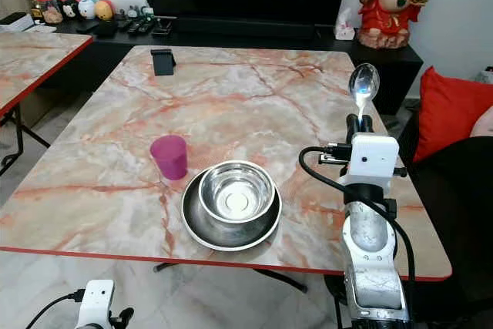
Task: Setting the table
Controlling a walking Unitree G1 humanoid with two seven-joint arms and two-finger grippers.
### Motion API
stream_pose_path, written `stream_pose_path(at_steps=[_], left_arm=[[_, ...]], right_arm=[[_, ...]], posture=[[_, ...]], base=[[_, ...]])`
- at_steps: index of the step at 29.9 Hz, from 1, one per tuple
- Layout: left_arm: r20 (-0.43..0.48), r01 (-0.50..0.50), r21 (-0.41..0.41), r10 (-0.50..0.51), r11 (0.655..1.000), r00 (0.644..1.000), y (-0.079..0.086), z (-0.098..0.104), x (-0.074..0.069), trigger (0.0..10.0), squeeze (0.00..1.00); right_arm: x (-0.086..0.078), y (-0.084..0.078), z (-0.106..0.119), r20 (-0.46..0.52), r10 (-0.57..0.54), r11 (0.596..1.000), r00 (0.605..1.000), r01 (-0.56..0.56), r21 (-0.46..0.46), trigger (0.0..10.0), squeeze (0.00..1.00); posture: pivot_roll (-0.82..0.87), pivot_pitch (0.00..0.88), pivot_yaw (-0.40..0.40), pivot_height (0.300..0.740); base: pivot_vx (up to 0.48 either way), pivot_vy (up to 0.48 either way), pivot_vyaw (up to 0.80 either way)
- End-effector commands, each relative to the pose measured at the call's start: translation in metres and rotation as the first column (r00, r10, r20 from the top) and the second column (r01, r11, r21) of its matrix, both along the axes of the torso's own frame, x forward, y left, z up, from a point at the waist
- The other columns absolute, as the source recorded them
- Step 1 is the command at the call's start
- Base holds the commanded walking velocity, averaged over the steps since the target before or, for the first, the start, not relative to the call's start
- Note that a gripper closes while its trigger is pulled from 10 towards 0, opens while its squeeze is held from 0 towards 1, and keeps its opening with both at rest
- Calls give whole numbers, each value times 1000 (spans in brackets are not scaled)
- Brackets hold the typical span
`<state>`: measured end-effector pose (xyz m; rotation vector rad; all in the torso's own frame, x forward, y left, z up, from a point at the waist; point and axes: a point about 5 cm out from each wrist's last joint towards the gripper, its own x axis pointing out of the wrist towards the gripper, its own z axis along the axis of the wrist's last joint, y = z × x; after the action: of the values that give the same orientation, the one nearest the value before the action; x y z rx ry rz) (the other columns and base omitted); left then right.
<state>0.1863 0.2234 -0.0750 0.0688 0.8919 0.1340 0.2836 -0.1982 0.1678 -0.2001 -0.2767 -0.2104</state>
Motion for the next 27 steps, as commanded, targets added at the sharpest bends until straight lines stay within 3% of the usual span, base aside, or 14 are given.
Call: stream_pose_path(at_steps=[1, 7, 14, 27], left_arm=[[-21, -15, -1, 15, 1000, 1000, 2, -2, -3, 10000, 0], [-12, -9, 0, 9, 1000, 1000, -1, 0, 1, 10000, 0], [9, 6, -4, -6, 1000, 1000, -2, 2, 6, 10000, 0], [3, 9, -15, -9, 1000, 1000, -2, 1, 4, 10000, 0]], right_arm=[[1, -1, 3, 11, -4, 1000, 1000, 4, 4, 10000, 0], [0, -3, 2, 8, -13, 1000, 1000, 13, 11, 10000, 0], [2, -6, 3, 9, -29, 998, 1000, 29, 50, 10000, 0], [4, -10, 0, -21, -33, 998, 999, 34, 46, 10000, 0]], posture=[[21, 0, -9, 740], [19, 0, -6, 740], [19, 0, -6, 740], [13, 0, -5, 740]], base=[[0, 480, 0], [0, 354, 0], [0, 0, -538], [0, 0, 0]])
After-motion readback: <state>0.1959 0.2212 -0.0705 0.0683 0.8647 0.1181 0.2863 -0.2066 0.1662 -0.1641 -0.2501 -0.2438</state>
